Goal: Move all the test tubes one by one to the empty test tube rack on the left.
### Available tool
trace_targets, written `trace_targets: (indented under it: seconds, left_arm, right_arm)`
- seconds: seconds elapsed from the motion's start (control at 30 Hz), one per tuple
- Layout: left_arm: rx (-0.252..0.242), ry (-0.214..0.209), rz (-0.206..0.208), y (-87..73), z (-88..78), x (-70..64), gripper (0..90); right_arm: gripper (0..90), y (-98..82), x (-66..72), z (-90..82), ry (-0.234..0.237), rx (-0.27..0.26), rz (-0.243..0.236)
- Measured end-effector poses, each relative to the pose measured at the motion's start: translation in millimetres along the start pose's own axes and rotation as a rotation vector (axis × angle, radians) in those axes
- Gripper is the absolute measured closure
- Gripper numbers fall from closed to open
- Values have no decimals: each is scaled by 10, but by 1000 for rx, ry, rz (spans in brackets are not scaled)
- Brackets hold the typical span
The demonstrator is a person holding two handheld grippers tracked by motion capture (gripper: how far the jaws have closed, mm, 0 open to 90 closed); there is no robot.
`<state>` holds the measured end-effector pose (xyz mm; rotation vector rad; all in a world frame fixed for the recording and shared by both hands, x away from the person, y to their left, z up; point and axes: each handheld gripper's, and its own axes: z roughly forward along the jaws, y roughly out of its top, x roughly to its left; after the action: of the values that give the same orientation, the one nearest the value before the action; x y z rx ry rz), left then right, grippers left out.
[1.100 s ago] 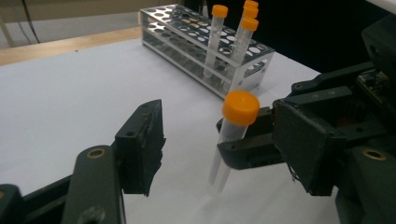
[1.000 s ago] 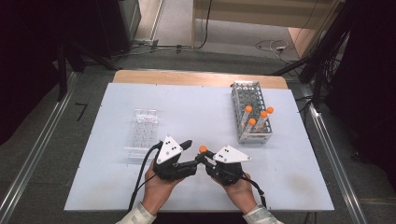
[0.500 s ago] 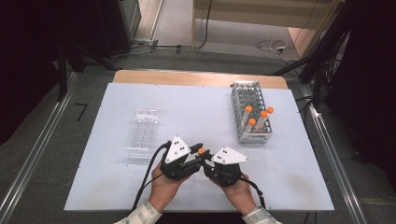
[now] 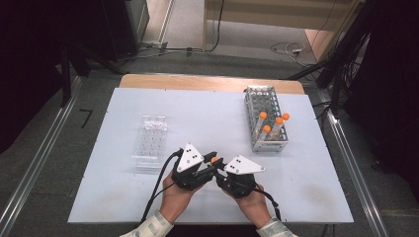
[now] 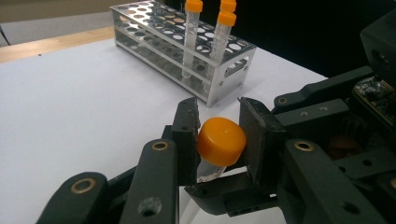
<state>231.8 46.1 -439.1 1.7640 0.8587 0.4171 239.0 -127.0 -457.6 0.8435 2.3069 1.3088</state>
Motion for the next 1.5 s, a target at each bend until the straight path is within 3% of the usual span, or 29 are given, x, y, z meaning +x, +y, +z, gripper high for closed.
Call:
trace_targets:
  seconds: [0.67, 0.83, 1.03, 1.27, 1.5]
  left_arm:
    - [-19, -2, 2, -4, -47, 9, 689]
    - [-39, -10, -20, 31, -93, 41, 690]
    - [-71, 9, -62, 100, -214, 193, 690]
    - [-112, 38, -103, 160, -333, 350, 690]
    - [-181, 120, -163, 252, -613, 677, 691]
  right_arm:
    - [706, 18, 24, -5, 7, -10, -1]
    - [462, 31, 25, 0, 33, 4, 0]
    - [331, 41, 3, 2, 49, 16, 9]
    - [301, 35, -29, -12, 44, 24, 16]
    - [297, 18, -76, -36, 30, 27, 22]
